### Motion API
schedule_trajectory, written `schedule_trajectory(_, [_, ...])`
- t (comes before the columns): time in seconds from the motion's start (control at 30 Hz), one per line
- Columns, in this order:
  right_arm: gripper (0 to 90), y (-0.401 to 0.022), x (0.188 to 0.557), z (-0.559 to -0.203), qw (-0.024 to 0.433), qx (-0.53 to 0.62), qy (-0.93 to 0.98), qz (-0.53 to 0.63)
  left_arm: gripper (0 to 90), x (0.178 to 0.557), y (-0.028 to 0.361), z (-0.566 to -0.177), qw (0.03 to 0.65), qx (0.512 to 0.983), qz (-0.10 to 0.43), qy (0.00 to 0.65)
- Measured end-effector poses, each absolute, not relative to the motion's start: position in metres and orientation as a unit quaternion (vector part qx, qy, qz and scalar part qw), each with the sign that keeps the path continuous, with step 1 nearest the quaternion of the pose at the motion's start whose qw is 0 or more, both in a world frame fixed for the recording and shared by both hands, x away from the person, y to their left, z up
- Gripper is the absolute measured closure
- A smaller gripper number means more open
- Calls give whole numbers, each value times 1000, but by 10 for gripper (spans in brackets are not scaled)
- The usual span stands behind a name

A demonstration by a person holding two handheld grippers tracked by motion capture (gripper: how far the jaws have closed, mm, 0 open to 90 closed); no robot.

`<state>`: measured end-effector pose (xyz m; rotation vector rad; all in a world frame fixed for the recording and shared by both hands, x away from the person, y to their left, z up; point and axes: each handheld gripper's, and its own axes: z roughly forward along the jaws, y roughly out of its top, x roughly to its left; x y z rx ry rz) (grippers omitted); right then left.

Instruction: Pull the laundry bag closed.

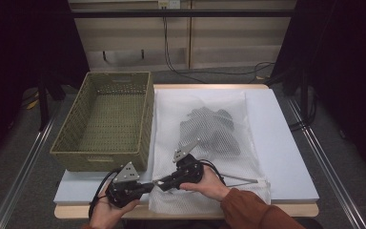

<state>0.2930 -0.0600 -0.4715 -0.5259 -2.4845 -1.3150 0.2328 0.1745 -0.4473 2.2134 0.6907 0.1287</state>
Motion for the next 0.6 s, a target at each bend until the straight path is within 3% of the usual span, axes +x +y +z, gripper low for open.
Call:
schedule_trajectory(0.47, [871, -60, 294, -474, 159, -199, -855, -452, 898, 233, 173, -449, 397, 877, 45, 266])
schedule_trajectory(0.6, [875, -61, 294, -471, 152, -200, -853, -458, 801, 234, 176, -448, 400, 873, 49, 275])
